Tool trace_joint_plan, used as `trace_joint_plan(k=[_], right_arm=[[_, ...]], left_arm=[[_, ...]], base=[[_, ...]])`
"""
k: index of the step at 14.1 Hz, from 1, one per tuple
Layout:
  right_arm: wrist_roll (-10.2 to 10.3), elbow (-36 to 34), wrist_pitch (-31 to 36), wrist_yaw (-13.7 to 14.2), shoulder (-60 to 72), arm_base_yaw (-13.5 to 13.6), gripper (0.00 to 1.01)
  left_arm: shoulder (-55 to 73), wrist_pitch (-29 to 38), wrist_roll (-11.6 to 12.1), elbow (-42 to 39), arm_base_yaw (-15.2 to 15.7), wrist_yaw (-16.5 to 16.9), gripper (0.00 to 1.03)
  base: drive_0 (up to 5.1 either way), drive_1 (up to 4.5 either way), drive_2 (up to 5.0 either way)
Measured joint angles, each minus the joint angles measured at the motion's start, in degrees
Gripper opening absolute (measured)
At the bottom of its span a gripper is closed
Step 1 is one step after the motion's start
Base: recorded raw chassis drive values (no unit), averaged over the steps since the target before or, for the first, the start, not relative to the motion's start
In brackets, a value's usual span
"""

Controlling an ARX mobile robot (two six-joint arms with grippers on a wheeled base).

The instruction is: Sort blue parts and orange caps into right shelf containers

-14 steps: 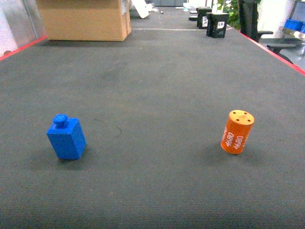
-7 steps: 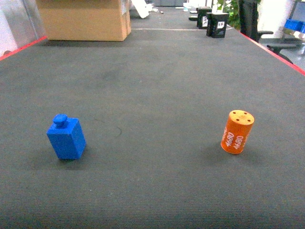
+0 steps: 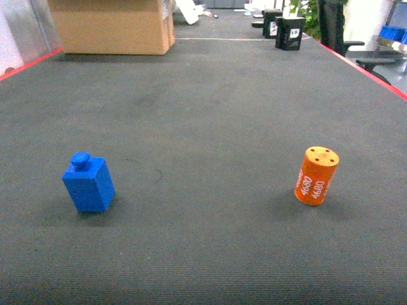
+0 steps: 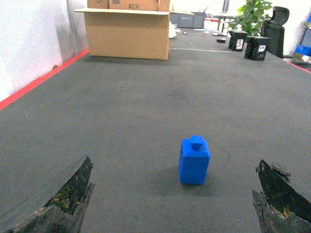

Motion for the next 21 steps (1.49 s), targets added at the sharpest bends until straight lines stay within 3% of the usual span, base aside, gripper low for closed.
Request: trace_joint_plan(k=[4, 5, 6, 7, 8, 9, 11, 13, 15, 17, 21], right_arm=[[0.00, 0.00, 0.00, 0.02, 0.00, 0.00, 0.98], [0.24, 0.26, -0.42, 5.73, 1.57, 2.19, 0.98], [0.55, 0.59, 6.56, 16.85, 10.73, 8.74, 0.98], [0.46, 1.36, 18.14, 22.47, 22.29, 11.54, 0.98], [1.49, 3.67, 28.96, 22.47, 33.48, 10.64, 0.98], [2.93, 7.69, 39.17, 19.82, 45.16, 10.38, 0.98], [6.62, 17.29, 51.34, 14.49, 66.69, 10.51, 0.98], [9.42, 25.05, 51.39, 13.07, 83.82, 12.48, 0.98], [9.66, 30.99, 51.52, 12.81, 94.51, 14.88, 0.98], [10.71, 35.01, 50.86, 12.59, 100.04, 15.54, 0.98], [11.37, 39.21, 49.57, 11.78, 105.77, 16.17, 0.98]], left_arm=[[0.00, 0.00, 0.00, 0.00, 0.00, 0.00, 0.98], [1.66, -2.45, -0.87, 0.83, -2.10, -5.49, 0.98], [11.78, 4.07, -2.27, 1.77, -8.37, -15.72, 0.98], [25.07, 15.41, -2.51, 3.48, -8.44, -16.55, 0.98], [37.22, 26.05, -2.58, 6.38, -6.10, -15.41, 0.98], [49.20, 35.28, -2.01, 11.23, -6.51, -13.35, 0.98], [70.38, 44.81, -0.63, 22.01, -7.67, -11.76, 0.98], [83.58, 45.05, -0.50, 27.78, -8.76, -11.76, 0.98], [90.18, 44.57, -1.57, 31.02, -10.73, -11.67, 0.98], [94.99, 44.39, -1.73, 34.23, -12.00, -11.54, 0.98], [100.41, 44.54, -1.60, 36.46, -11.63, -11.61, 0.98]], base=[[0.0, 0.00, 0.0], [0.0, 0.00, 0.0], [0.0, 0.00, 0.0], [0.0, 0.00, 0.0], [0.0, 0.00, 0.0], [0.0, 0.00, 0.0], [0.0, 0.00, 0.0], [0.0, 0.00, 0.0], [0.0, 0.00, 0.0], [0.0, 0.00, 0.0], [0.0, 0.00, 0.0]])
